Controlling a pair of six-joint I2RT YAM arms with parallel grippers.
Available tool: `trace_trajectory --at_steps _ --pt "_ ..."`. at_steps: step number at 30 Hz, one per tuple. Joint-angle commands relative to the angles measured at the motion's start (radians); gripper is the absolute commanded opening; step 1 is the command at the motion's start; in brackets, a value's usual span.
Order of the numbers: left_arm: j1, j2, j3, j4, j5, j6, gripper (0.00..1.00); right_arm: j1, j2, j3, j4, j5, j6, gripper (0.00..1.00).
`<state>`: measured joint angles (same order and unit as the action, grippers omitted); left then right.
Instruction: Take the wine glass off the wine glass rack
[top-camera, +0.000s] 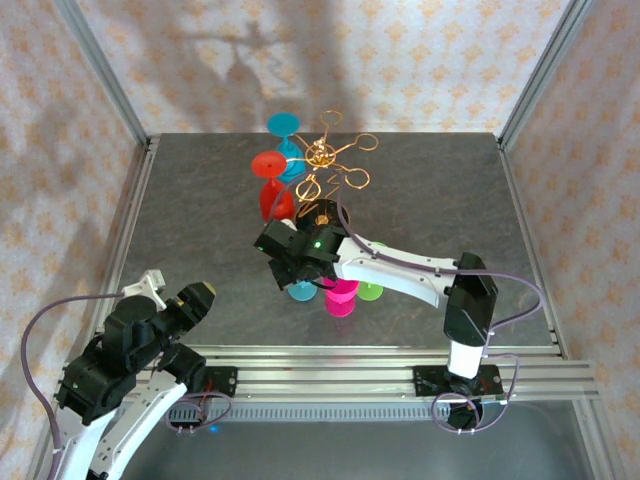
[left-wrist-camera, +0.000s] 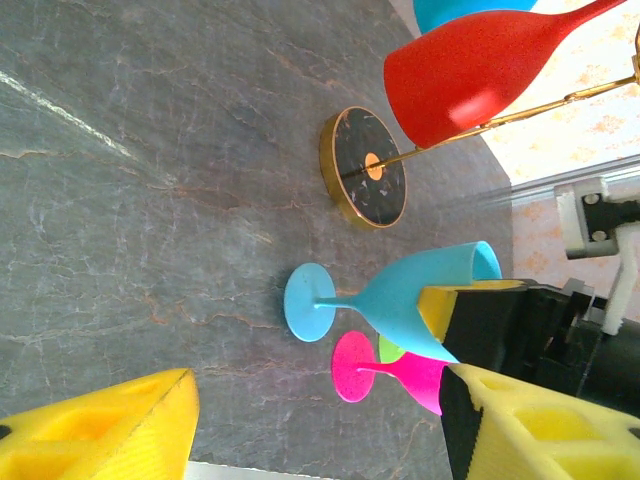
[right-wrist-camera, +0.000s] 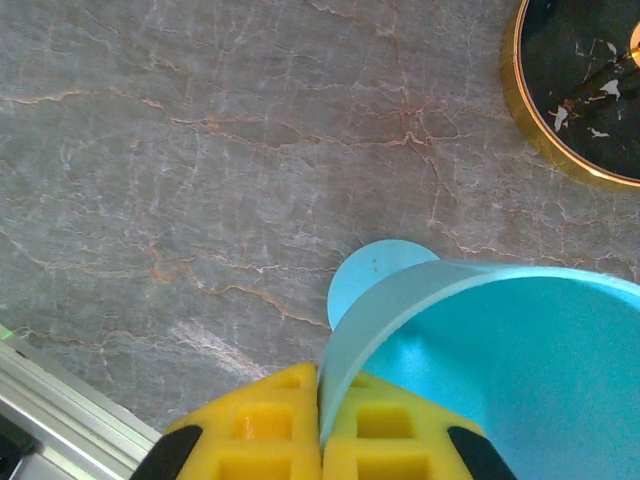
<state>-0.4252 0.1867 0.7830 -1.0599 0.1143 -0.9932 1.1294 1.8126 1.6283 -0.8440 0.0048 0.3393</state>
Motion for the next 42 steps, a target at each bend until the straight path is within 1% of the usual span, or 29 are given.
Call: trace_trajectory --at_steps 1,6,8,13,15,19,25,27,30,35,39,42 --pt "0.002 -0.006 -0.003 -0.023 -0.035 0.014 0.65 0.004 0.013 -0.006 0.01 0.05 -0.012 0.0" --pt "0.002 -0.005 -0.004 -0.025 -0.035 0.018 0.65 0.004 0.032 0.001 0.008 0.05 -0.013 0.0" --pt "0.003 -0.006 -0.004 -0.027 -0.036 0.019 0.65 0.004 0.037 0.002 0.005 0.052 -0.014 0.02" --pt "0.002 -0.006 -0.002 -0.031 -0.039 0.022 0.65 0.004 0.041 0.012 0.0 0.054 -0.015 0.13" --pt "0.002 -0.007 -0.002 -0.029 -0.039 0.022 0.65 0.004 0.043 0.02 -0.005 0.057 -0.017 0.19" --pt "0.002 -0.006 -0.004 -0.028 -0.04 0.023 0.65 0.004 0.041 0.036 -0.013 0.07 -0.017 0.26" --pt "0.002 -0.005 0.001 -0.022 -0.036 0.025 0.65 0.003 0.033 0.072 -0.032 0.081 -0.021 0.3" --pt "0.002 -0.003 0.005 -0.019 -0.034 0.027 0.65 0.004 0.022 0.093 -0.043 0.083 -0.024 0.32" --pt "0.002 0.003 0.015 -0.014 -0.034 0.031 0.65 0.004 -0.002 0.131 -0.064 0.087 -0.031 0.37" --pt "0.002 0.035 0.028 0.01 -0.022 0.045 0.65 0.004 -0.069 0.18 -0.089 0.104 -0.037 0.41" --pt "0.002 0.104 0.06 0.054 -0.008 0.076 0.65 0.001 -0.15 0.194 -0.096 0.091 -0.029 0.44" --pt "0.002 0.174 0.094 0.101 -0.002 0.103 0.66 -0.002 -0.208 0.204 -0.098 0.059 -0.019 0.44"
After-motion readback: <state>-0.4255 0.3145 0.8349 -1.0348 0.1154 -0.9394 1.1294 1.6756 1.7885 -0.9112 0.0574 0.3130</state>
